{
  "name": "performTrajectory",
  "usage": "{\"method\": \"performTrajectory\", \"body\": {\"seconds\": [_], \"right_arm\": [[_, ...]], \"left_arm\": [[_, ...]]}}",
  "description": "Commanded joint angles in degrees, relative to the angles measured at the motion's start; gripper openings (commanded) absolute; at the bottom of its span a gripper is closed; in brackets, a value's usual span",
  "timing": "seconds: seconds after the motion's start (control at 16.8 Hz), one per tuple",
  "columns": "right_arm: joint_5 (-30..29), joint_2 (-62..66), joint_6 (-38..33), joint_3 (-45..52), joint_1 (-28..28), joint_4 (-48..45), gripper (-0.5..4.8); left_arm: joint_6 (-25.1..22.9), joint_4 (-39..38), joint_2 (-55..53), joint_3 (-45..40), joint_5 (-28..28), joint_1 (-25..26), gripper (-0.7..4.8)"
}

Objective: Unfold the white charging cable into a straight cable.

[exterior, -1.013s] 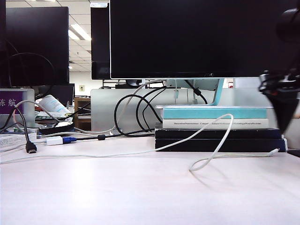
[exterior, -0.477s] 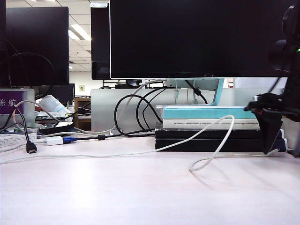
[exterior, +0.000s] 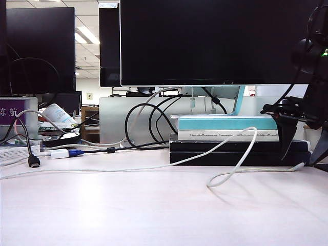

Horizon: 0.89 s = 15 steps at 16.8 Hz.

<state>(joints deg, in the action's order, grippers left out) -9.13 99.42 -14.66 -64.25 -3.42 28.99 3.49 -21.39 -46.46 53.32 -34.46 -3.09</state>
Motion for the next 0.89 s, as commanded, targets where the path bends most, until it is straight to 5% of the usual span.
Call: {"method": "performTrajectory", "body": {"seconds": [0.06, 0.18, 0.3, 0.36, 0.54, 0.77, 0.89], "right_arm": [[-1.8, 0.3, -2.3, -0.2, -0.1, -0.5, 2.42], [-2.7, 0.9, -2.3, -0.1, -0.2, -0.3, 2.43], [-2.8, 2.0, -2.3, -0.1, -0.2, -0.3, 2.43], [-2.8, 2.5, -2.3, -0.1, -0.2, -0.5, 2.43], [-2.4, 3.1, -2.3, -0.1, -0.2, -0.9, 2.38], [-2.4, 3.1, -2.3, -0.1, -0.2, -1.9, 0.48], [-2.4, 3.1, -2.3, -0.1, -0.2, -3.3, 0.23]], "left_arm": [[-1.4, 0.2, 0.0, 0.2, -3.3, 0.0, 2.41], [-5.7, -1.1, 0.0, 0.2, -9.3, 0.0, 2.41], [-15.7, -6.1, -0.1, 0.2, -13.3, -0.3, 2.41], [-21.3, -8.9, -0.1, 0.2, -13.2, -0.7, 2.41], [-27.6, -11.7, -0.1, 0.2, -11.7, -1.4, 2.41], [-30.0, -12.5, -0.1, 0.2, -9.0, -1.4, 2.41], [-29.8, -12.5, -0.1, 0.2, -9.1, -1.4, 2.41]]}}
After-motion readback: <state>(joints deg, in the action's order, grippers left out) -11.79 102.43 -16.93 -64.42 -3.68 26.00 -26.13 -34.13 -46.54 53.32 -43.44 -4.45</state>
